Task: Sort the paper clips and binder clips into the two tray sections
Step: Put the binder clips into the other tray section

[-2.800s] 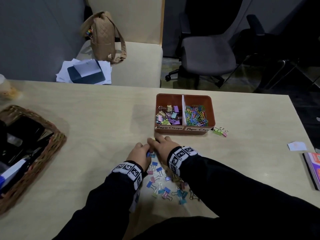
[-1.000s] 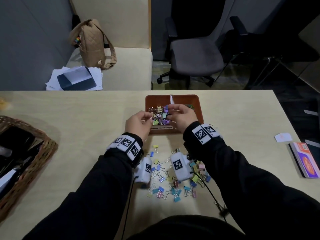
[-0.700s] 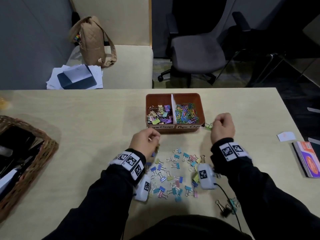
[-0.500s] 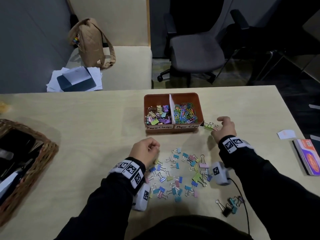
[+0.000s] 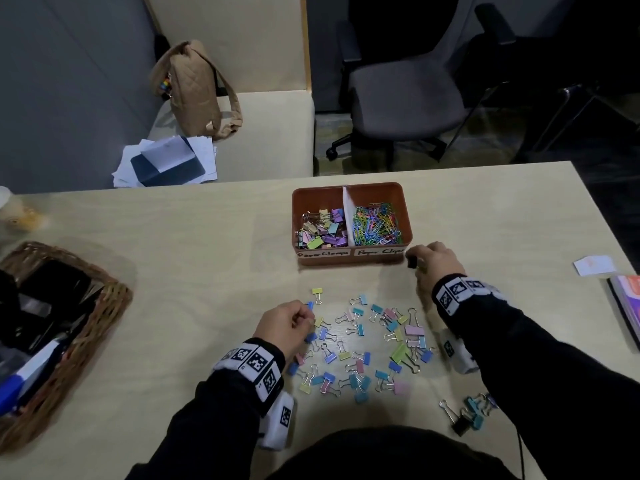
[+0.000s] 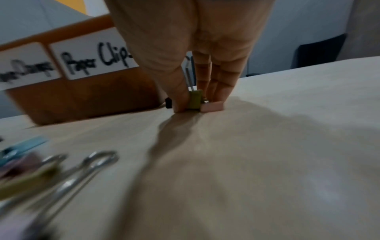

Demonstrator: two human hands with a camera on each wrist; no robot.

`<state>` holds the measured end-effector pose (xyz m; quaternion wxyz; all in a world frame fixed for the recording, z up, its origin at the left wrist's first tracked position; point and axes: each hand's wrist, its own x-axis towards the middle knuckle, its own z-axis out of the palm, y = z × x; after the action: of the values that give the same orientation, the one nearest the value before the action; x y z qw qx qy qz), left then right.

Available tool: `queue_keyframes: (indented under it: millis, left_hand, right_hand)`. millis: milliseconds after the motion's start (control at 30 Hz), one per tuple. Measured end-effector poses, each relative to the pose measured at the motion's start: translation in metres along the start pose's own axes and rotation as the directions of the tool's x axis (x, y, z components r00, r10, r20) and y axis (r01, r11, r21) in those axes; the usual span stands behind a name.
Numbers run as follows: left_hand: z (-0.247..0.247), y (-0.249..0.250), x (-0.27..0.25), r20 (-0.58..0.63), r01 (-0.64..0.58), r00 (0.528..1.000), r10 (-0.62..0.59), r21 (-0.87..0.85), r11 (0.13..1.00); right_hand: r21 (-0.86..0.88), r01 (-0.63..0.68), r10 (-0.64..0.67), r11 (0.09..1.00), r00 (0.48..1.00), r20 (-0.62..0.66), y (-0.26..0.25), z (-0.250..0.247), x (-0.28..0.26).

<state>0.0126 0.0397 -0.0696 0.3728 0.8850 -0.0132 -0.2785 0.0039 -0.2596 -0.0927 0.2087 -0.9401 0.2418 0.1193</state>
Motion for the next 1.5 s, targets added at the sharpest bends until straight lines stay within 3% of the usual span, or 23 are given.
queue_keyframes:
  millis: [167,467,667,833,1000,1300,1500]
  left_hand:
    - [0.01,-0.012,-0.006,0.036,-0.022,0.999,0.019,0.074,0.997]
    - [0.003,-0.037,-0.01,-0.088,0.006,0.996,0.02,0.291,0.957]
    - [0.005,-0.058,-0.022,-0.119,0.051,0.993,-0.013,0.327,0.944]
    - [0.011,-0.061,-0.025,-0.123,0.052,0.992,-0.016,0.287,0.956]
    - [0.013,-0.065,-0.025,-0.217,0.026,0.975,0.037,0.28,0.96]
    - [0.017,-0.06,-0.021,-0.136,0.0,0.99,0.045,0.315,0.949]
    - [0.019,-0.061,-0.026,-0.09,-0.049,0.993,0.081,0.312,0.949]
  right_hand:
    - [0.037,0.069,-0.07,0.997,0.996,0.047,-0.002,0.015,-0.038]
    - [0.049,0.204,-0.209,0.978,0.969,0.13,-0.026,0.04,-0.07]
    - [0.18,0.074,-0.114,0.981,0.968,0.224,-0.038,0.039,-0.082]
    - [0.348,0.001,-0.072,0.938,0.979,0.191,-0.041,0.035,-0.094]
    - [0.416,-0.024,-0.03,0.909,0.992,0.124,-0.039,0.03,-0.104]
    - [0.476,-0.109,0.056,0.873,0.991,0.123,-0.025,0.03,-0.12]
    - [0.587,-0.219,0.15,0.779,0.975,0.166,-0.023,0.029,-0.12]
